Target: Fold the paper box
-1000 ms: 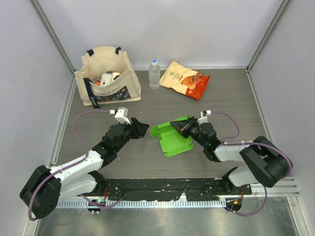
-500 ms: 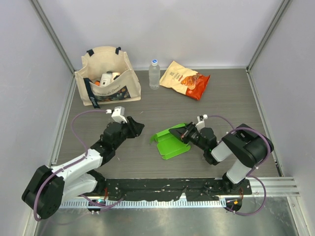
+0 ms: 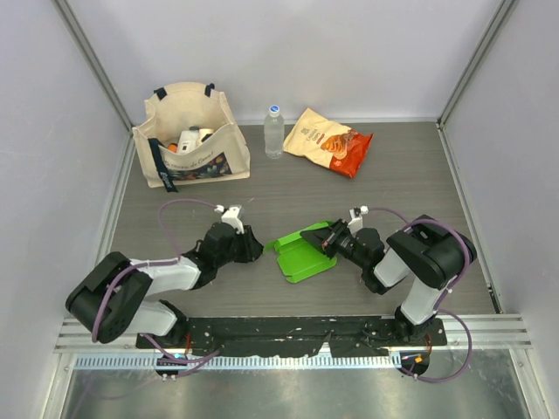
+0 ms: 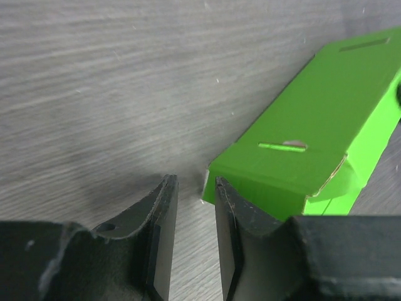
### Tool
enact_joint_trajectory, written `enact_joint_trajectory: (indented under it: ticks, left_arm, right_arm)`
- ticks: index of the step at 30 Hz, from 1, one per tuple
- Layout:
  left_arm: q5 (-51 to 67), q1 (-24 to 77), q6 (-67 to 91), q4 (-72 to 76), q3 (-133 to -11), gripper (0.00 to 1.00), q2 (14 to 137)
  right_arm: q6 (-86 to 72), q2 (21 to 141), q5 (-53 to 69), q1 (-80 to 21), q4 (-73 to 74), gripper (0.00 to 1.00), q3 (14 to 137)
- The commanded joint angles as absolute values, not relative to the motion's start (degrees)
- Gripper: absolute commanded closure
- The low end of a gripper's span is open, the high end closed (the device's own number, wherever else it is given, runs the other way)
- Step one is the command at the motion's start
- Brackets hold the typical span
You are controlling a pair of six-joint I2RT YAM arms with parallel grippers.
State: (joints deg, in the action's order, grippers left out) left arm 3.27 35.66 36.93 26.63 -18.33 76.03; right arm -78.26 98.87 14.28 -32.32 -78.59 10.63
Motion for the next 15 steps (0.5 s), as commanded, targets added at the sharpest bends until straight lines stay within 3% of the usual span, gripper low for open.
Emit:
enact_joint_trajectory:
  ticks: [1, 15]
  left_arm:
    - [3.3, 39.1, 33.8, 30.5, -20.3, 0.66, 78.4]
    - [7.2, 42.4, 33.0, 36.4, -23.6, 0.64, 82.1]
  right_arm:
    - [-79.1, 100.9, 13.3, -32.0, -91.0, 0.99, 10.6]
    - [-78.5, 100.0, 12.2, -32.0, -88.0, 0.99, 10.3]
